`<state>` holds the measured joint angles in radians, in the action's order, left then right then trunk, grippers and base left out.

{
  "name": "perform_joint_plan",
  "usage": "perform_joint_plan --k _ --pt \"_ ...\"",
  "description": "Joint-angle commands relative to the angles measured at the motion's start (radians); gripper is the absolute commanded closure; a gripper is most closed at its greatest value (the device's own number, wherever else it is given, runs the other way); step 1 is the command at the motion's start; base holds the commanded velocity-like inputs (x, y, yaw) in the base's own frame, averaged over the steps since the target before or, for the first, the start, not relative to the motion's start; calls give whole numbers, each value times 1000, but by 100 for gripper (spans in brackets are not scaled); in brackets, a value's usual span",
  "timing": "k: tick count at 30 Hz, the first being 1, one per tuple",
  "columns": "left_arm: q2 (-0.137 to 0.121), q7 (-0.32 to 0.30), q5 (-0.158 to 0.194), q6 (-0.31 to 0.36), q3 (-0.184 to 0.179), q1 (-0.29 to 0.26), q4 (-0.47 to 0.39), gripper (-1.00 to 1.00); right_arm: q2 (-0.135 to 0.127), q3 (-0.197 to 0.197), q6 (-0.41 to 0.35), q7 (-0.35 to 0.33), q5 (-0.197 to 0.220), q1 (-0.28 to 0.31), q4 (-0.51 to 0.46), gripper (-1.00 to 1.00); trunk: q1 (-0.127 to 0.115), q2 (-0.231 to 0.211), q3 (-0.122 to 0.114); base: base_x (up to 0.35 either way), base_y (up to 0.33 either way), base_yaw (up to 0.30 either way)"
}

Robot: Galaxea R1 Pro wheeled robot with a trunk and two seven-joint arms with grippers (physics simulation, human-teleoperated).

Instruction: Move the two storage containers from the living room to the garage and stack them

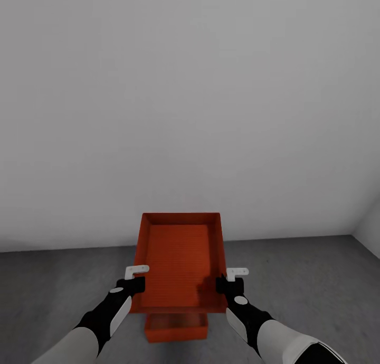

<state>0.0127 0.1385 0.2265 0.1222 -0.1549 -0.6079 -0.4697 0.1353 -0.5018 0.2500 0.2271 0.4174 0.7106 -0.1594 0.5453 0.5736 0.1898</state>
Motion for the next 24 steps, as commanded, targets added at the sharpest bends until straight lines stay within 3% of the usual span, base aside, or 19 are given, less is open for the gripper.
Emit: perform_joint_plan --k 1,24 --pt "-2 13 -1 6 -3 -1 -6 100 -9 23 8 3 23 1 66 100 1 2 3 209 0 0" --pt "-2 13 -1 5 -2 -1 -6 100 -9 23 8 3 23 1 66 100 1 2 40 279 0 0"
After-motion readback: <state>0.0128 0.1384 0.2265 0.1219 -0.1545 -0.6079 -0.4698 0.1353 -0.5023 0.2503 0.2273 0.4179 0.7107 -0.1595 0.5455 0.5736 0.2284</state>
